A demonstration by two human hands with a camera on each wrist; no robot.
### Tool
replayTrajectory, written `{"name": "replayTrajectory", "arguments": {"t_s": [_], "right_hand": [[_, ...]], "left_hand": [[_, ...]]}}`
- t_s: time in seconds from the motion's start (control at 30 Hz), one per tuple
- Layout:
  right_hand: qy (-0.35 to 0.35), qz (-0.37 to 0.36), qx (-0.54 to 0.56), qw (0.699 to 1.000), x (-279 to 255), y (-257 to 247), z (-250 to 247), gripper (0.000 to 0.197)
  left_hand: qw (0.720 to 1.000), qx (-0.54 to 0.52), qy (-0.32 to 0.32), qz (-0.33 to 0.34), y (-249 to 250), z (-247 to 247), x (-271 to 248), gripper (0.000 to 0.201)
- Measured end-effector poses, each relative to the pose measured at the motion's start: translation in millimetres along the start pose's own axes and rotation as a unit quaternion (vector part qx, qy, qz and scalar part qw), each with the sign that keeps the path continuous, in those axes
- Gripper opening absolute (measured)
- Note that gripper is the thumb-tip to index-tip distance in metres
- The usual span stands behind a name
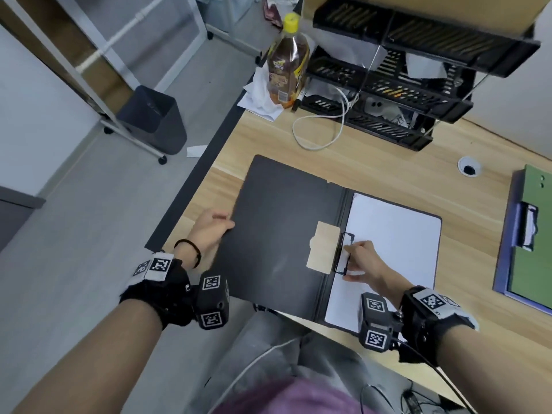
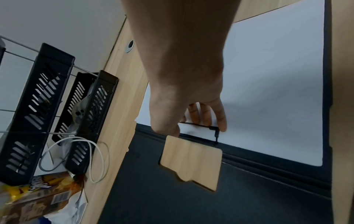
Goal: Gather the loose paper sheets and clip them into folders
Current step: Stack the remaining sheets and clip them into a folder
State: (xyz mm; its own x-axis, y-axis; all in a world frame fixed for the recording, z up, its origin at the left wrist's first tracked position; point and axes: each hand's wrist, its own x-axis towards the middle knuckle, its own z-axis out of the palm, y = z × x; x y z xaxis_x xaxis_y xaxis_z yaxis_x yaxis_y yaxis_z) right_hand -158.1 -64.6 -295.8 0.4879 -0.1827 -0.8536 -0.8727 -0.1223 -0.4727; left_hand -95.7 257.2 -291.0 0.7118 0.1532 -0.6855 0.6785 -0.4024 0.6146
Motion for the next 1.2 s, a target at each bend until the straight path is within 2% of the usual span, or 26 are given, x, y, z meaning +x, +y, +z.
{"name": "replayTrajectory", "arguments": {"t_s": [0.13,0.27,0.37,0.5,0.57,0.63,0.7,0.77,0.83,0.93,1.07,1.2], "right_hand": [[-0.015,-0.040,0.069,0.997,0.3,-23.0,-6.5,0.033],[-0.086,-0.087,0.083,0.989,-15.4,-49.9,-7.4,0.021],[-0.150,-0.108,0.124,0.975,-35.4,-61.3,-7.1,0.021],[-0.197,-0.112,0.219,0.949,-52.0,-51.1,-32.6,0.034],[-0.196,-0.108,0.284,0.932,-54.5,-34.0,-59.6,0.041],[-0.162,-0.101,0.297,0.936,-57.5,-14.9,-86.7,0.040],[-0.103,-0.107,0.235,0.961,-60.2,4.7,-108.8,0.033],[-0.040,-0.111,0.185,0.976,-59.4,26.0,-128.8,0.027],[0.005,-0.095,0.180,0.979,-54.4,47.6,-146.9,0.026],[0.048,-0.043,0.209,0.976,-39.2,80.5,-165.2,0.015],[0.030,-0.028,0.171,0.984,-21.4,110.3,-170.8,0.019],[0.006,-0.041,0.178,0.983,-22.3,119.7,-167.8,0.018]], "left_hand": [[0.991,-0.069,-0.092,0.069,51.9,-26.3,-20.7,0.025],[0.964,-0.099,-0.212,0.125,102.7,-21.9,-43.4,0.029],[0.942,-0.094,-0.287,0.143,133.6,9.4,-64.7,0.028],[0.932,-0.044,-0.329,0.144,145.0,58.4,-78.4,0.024],[0.925,0.006,-0.351,0.142,146.4,86.4,-82.6,0.026],[0.917,0.064,-0.369,0.139,146.7,113.1,-85.4,0.028],[0.920,0.104,-0.357,0.125,141.2,137.0,-77.7,0.031],[0.947,0.094,-0.292,0.094,127.0,154.7,-63.2,0.033],[0.974,0.060,-0.215,0.039,107.0,163.0,-52.6,0.033],[0.986,0.051,-0.154,-0.026,74.8,167.9,-48.6,0.029],[0.987,-0.009,-0.132,-0.095,48.9,182.0,-51.9,0.022],[0.987,-0.023,-0.137,-0.078,45.7,204.0,-67.8,0.008]]}}
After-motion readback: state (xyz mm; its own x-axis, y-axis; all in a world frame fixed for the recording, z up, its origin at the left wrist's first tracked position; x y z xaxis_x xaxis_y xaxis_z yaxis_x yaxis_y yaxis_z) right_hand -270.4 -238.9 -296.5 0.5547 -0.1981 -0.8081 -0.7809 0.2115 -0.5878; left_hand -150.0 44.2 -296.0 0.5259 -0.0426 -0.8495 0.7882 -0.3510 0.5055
